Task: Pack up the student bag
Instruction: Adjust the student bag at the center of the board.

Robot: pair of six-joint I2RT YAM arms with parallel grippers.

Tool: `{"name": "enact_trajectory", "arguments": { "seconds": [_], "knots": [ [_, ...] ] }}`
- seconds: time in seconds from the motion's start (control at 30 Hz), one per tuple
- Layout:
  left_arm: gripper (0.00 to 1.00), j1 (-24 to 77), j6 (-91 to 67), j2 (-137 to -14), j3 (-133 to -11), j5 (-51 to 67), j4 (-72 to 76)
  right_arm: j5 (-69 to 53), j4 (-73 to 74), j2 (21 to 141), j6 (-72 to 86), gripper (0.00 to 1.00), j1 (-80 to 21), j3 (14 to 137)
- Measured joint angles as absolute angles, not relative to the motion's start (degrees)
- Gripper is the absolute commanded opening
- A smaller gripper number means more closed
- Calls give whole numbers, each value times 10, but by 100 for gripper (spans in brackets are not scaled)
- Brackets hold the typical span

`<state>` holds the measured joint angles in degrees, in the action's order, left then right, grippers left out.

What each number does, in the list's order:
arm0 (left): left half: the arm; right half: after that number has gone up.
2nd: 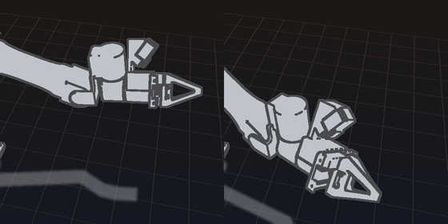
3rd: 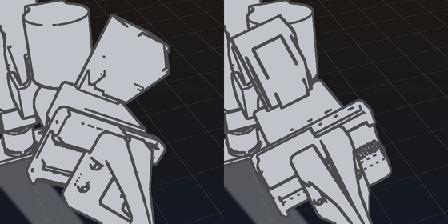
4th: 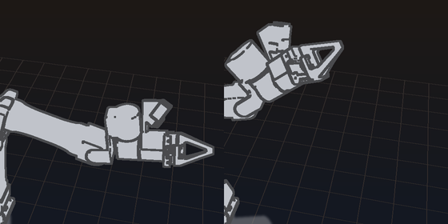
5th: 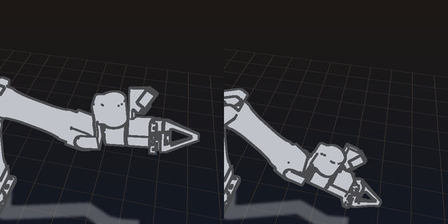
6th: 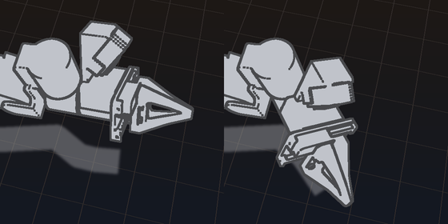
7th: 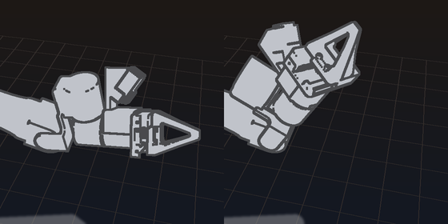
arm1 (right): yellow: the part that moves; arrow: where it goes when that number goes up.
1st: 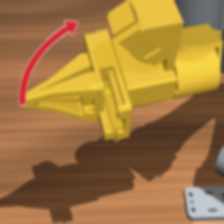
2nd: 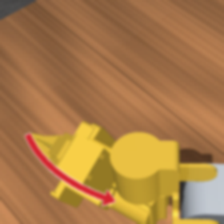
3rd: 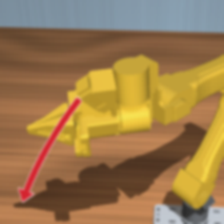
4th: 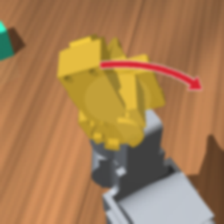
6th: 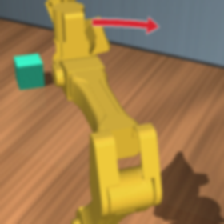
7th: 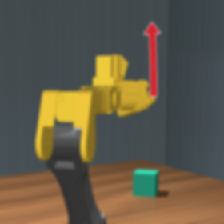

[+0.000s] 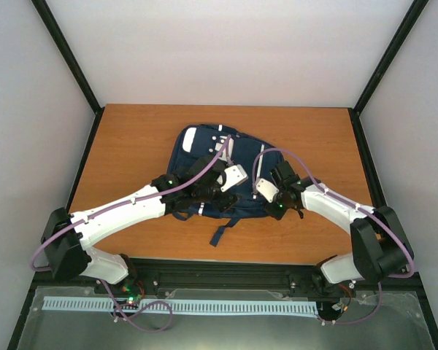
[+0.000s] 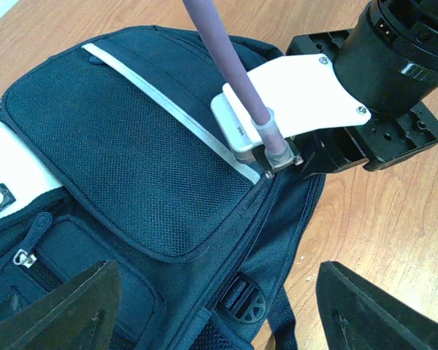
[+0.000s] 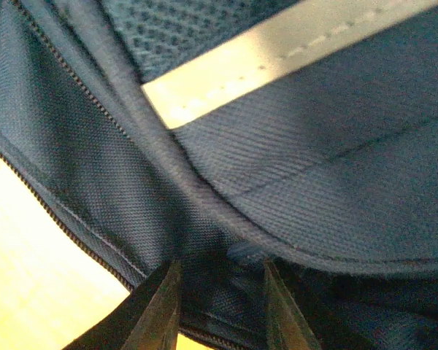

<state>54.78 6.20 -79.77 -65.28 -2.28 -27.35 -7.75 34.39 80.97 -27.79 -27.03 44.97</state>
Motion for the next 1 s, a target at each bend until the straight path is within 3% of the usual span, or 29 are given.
{"name": "enact_trajectory", "arguments": {
  "seconds": [0.13,0.3,0.57,1.0],
  "knots": [
    [76,548,62,-798,-653,-21,-274,-81,344,813,-279,38,-270,451],
    [76,548,62,-798,-653,-19,-274,-78,345,832,-282,24,-270,464],
    [76,548,62,-798,-653,-17,-274,-47,339,852,-276,12,-270,487],
    [76,548,61,-798,-653,-15,-274,-48,380,739,-285,3,-266,486]
  ]
}}
